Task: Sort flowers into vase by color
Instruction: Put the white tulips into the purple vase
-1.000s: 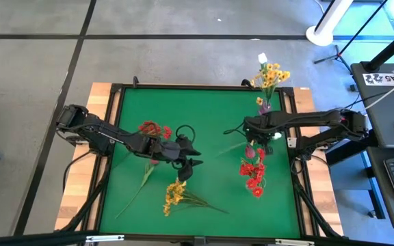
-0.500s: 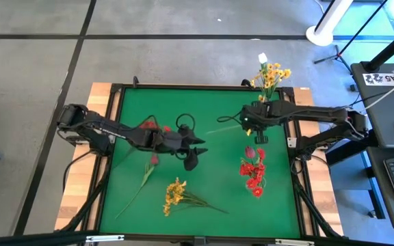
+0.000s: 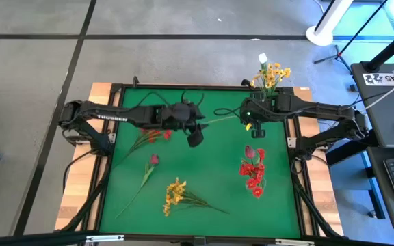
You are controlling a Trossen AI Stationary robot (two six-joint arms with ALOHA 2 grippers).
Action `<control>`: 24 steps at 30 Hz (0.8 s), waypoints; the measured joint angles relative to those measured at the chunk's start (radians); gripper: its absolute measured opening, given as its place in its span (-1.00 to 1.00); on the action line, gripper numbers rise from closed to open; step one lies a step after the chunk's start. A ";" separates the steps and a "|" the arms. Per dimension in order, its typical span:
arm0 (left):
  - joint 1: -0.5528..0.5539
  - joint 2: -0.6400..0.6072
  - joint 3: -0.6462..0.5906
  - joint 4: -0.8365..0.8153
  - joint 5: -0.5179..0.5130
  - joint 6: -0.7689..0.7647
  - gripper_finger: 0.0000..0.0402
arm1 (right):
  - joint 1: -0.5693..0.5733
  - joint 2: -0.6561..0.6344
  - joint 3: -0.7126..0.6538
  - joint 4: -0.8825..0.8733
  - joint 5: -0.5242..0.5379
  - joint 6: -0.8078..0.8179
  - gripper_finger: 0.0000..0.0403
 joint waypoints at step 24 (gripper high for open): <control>0.069 0.005 0.014 -0.090 0.508 -0.066 -0.07 | 0.151 0.000 0.011 0.054 0.107 -0.023 -1.00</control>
